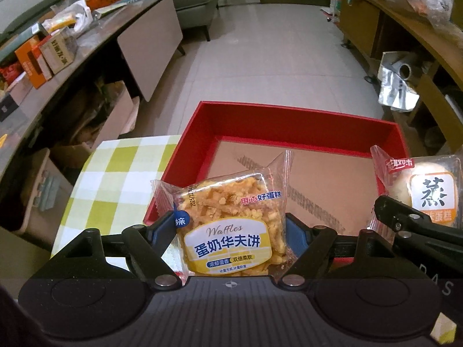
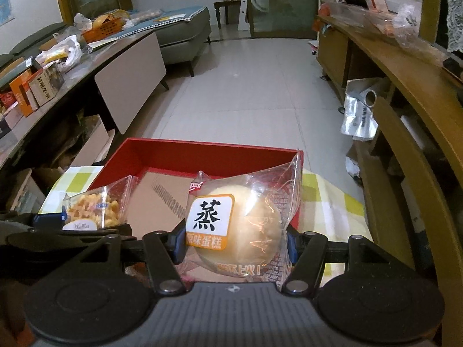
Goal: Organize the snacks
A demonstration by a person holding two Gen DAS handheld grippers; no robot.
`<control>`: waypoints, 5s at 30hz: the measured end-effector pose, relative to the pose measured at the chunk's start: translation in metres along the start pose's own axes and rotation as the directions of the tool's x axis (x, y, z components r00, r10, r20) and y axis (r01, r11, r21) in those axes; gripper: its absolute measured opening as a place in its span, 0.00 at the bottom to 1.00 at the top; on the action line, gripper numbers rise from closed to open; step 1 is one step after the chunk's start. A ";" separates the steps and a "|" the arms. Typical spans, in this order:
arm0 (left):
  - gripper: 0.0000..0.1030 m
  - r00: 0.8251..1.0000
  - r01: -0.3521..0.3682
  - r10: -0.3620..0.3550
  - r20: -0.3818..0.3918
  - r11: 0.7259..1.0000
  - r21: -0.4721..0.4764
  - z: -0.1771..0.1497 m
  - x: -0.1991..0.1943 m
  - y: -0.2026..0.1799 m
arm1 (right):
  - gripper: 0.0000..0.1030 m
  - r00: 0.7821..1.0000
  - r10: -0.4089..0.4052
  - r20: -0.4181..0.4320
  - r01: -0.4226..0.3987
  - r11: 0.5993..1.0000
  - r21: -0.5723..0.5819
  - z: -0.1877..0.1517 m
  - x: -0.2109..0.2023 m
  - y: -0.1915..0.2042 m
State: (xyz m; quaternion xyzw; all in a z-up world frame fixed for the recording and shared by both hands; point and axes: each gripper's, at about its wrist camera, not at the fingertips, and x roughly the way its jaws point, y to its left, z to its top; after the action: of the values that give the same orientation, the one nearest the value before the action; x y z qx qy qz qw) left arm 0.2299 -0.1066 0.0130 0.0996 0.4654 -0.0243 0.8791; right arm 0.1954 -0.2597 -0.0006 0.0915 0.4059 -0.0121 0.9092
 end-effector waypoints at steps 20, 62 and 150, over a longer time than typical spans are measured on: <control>0.84 0.999 -0.035 0.035 -0.009 0.999 0.039 0.013 0.045 -0.012 | 0.70 0.999 0.036 -0.030 -0.034 0.998 0.061 -0.004 0.056 -0.016; 0.89 0.991 0.043 -0.045 -0.128 0.999 -0.015 -0.073 -0.026 0.050 | 0.74 0.992 -0.039 -0.119 0.025 0.993 -0.115 -0.077 -0.044 0.042; 0.90 0.967 0.184 -0.200 -0.155 0.977 -0.111 -0.087 -0.041 0.106 | 1.00 0.963 -0.046 -0.264 0.061 0.997 0.049 -0.178 -0.017 0.119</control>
State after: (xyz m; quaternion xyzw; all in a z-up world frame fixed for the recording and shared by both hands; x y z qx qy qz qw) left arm 0.1507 0.0126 0.0154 0.0134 0.5449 -0.0788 0.8347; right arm 0.0646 -0.1125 -0.0860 0.1068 0.5247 -0.0356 0.8438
